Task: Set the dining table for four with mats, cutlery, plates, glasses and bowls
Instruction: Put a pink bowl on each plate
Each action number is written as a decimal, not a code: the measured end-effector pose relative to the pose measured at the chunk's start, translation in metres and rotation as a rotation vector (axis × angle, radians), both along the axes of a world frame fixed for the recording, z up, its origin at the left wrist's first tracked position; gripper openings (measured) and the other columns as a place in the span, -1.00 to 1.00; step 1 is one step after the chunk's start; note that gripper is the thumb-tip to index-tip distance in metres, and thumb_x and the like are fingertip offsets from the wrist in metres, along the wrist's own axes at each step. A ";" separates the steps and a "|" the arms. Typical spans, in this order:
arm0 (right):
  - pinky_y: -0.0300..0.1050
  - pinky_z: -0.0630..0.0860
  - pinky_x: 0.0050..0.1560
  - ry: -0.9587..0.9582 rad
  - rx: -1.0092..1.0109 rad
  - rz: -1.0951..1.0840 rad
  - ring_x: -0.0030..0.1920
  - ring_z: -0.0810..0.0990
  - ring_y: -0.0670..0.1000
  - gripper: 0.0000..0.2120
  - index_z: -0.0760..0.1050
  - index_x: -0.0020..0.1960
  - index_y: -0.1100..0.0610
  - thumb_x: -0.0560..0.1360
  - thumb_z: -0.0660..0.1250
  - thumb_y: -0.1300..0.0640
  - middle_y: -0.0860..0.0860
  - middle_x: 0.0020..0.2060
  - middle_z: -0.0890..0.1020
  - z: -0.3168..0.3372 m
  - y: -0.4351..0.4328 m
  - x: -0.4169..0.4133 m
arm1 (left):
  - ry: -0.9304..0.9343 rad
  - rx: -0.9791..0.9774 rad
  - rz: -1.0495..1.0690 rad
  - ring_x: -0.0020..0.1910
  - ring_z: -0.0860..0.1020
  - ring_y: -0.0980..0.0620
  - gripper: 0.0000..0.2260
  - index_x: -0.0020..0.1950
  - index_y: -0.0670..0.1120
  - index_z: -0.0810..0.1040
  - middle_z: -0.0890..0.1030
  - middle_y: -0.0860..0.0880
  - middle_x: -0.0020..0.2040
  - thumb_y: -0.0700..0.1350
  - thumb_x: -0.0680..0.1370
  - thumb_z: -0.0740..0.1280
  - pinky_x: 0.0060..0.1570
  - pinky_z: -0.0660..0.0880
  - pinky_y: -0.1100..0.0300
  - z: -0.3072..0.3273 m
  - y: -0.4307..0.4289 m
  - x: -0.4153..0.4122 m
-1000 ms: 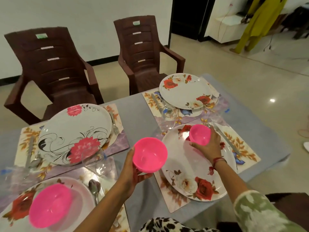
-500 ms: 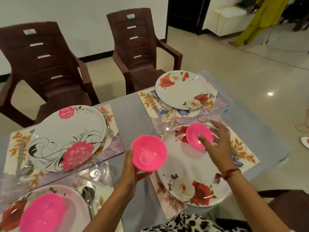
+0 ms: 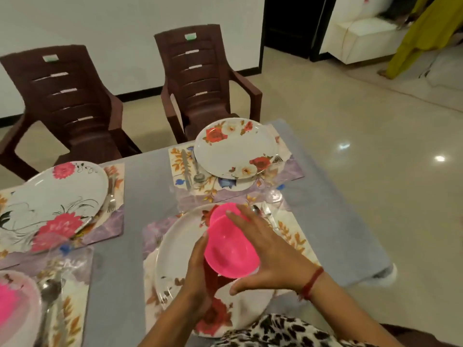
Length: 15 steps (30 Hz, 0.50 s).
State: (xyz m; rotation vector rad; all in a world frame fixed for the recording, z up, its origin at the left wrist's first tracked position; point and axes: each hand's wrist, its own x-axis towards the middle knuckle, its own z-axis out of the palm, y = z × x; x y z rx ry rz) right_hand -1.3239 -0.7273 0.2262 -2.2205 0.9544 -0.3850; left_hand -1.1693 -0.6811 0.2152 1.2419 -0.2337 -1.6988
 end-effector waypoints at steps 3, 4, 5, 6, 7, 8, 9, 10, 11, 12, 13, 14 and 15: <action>-0.48 -0.10 0.35 -0.030 0.043 -0.014 0.45 -0.13 -0.32 0.12 -0.24 0.46 -0.26 0.23 0.53 -0.25 -0.39 0.43 -0.13 -0.002 -0.003 -0.019 | -0.094 0.025 -0.018 0.01 0.62 -0.13 -0.44 0.22 0.04 0.54 0.64 -0.12 0.10 0.31 0.36 0.17 -0.24 0.57 0.02 -0.001 0.001 -0.014; -0.49 -0.04 0.35 -0.048 0.056 -0.022 0.44 -0.06 -0.33 0.12 -0.22 0.47 -0.27 0.23 0.53 -0.24 -0.41 0.41 -0.08 -0.002 -0.004 -0.023 | -0.100 0.022 -0.024 0.02 0.63 -0.14 -0.43 0.21 0.03 0.55 0.65 -0.12 0.09 0.33 0.36 0.17 -0.19 0.59 -0.01 -0.002 0.003 -0.017; -0.43 0.03 0.38 -0.054 0.061 -0.032 0.43 0.00 -0.31 0.11 -0.20 0.47 -0.27 0.22 0.53 -0.24 -0.43 0.40 -0.04 -0.001 -0.006 -0.026 | -0.105 0.019 -0.029 0.01 0.63 -0.15 -0.44 0.20 0.04 0.56 0.65 -0.11 0.08 0.33 0.36 0.17 -0.14 0.59 -0.05 -0.004 0.003 -0.020; -0.32 0.11 0.40 -0.054 0.068 -0.047 0.43 0.06 -0.26 0.10 -0.18 0.46 -0.28 0.21 0.53 -0.25 -0.43 0.39 -0.01 0.001 -0.005 -0.027 | -0.118 0.021 -0.034 0.00 0.64 -0.14 -0.46 0.19 0.04 0.56 0.66 -0.11 0.06 0.33 0.36 0.18 -0.10 0.59 -0.07 -0.004 0.002 -0.021; -0.22 0.18 0.41 -0.066 0.079 -0.060 0.44 0.10 -0.22 0.10 -0.17 0.46 -0.29 0.21 0.54 -0.25 -0.42 0.40 0.02 0.002 -0.005 -0.029 | -0.129 0.007 -0.035 -0.02 0.65 -0.12 -0.48 0.18 0.05 0.56 0.67 -0.10 0.05 0.32 0.38 0.19 -0.10 0.59 -0.07 -0.005 0.001 -0.021; -0.17 0.23 0.40 -0.089 0.091 -0.059 0.43 0.13 -0.22 0.10 -0.16 0.46 -0.31 0.20 0.55 -0.23 -0.40 0.40 0.05 0.003 -0.006 -0.032 | -0.128 -0.014 -0.028 -0.03 0.66 -0.11 -0.50 0.20 0.06 0.55 0.67 -0.09 0.04 0.32 0.42 0.18 -0.11 0.59 -0.06 -0.005 -0.001 -0.024; -0.15 0.27 0.39 -0.127 0.114 -0.063 0.42 0.16 -0.24 0.10 -0.14 0.45 -0.32 0.19 0.56 -0.21 -0.37 0.41 0.09 0.004 -0.007 -0.035 | -0.123 -0.033 -0.022 -0.04 0.66 -0.09 -0.52 0.22 0.07 0.53 0.67 -0.09 0.05 0.31 0.45 0.16 -0.12 0.59 -0.05 -0.005 -0.002 -0.025; -0.12 0.31 0.38 -0.170 0.151 -0.084 0.40 0.20 -0.24 0.09 -0.11 0.45 -0.33 0.18 0.57 -0.19 -0.34 0.41 0.14 0.005 -0.009 -0.039 | -0.116 -0.051 -0.026 -0.04 0.66 -0.08 -0.55 0.23 0.08 0.50 0.66 -0.09 0.07 0.29 0.48 0.14 -0.10 0.59 -0.07 -0.004 -0.005 -0.028; -0.07 0.34 0.37 -0.210 0.193 -0.108 0.40 0.24 -0.22 0.09 -0.08 0.46 -0.32 0.17 0.57 -0.19 -0.30 0.41 0.19 0.005 -0.011 -0.045 | -0.112 -0.055 -0.026 -0.04 0.66 -0.08 -0.57 0.24 0.08 0.48 0.64 -0.09 0.08 0.27 0.50 0.13 -0.07 0.59 -0.09 -0.004 -0.007 -0.033; -0.03 0.37 0.36 -0.250 0.229 -0.129 0.39 0.27 -0.20 0.07 -0.04 0.46 -0.32 0.16 0.57 -0.21 -0.28 0.40 0.23 0.005 -0.012 -0.051 | -0.108 -0.050 -0.022 -0.03 0.66 -0.09 -0.59 0.23 0.09 0.46 0.63 -0.09 0.08 0.27 0.50 0.13 -0.05 0.59 -0.11 -0.003 -0.007 -0.037; -0.04 0.38 0.35 -0.288 0.251 -0.145 0.38 0.30 -0.19 0.05 -0.02 0.45 -0.33 0.15 0.55 -0.25 -0.28 0.39 0.25 0.005 -0.014 -0.058 | -0.109 -0.039 -0.022 -0.03 0.65 -0.11 -0.62 0.20 0.11 0.46 0.62 -0.10 0.07 0.26 0.51 0.13 -0.06 0.60 -0.10 -0.003 -0.008 -0.044; -0.09 0.39 0.33 -0.325 0.272 -0.157 0.37 0.31 -0.20 0.03 0.00 0.44 -0.35 0.14 0.53 -0.28 -0.31 0.36 0.27 0.005 -0.016 -0.065 | -0.108 -0.024 -0.020 -0.03 0.65 -0.12 -0.66 0.16 0.11 0.45 0.62 -0.12 0.06 0.26 0.52 0.12 -0.07 0.60 -0.09 -0.003 -0.011 -0.051; -0.15 0.41 0.30 -0.361 0.295 -0.171 0.35 0.34 -0.21 0.02 0.02 0.42 -0.37 0.12 0.53 -0.31 -0.32 0.34 0.29 0.005 -0.019 -0.071 | -0.097 -0.004 -0.014 -0.04 0.65 -0.13 -0.68 0.15 0.11 0.44 0.62 -0.13 0.06 0.25 0.53 0.12 -0.08 0.60 -0.08 -0.003 -0.013 -0.057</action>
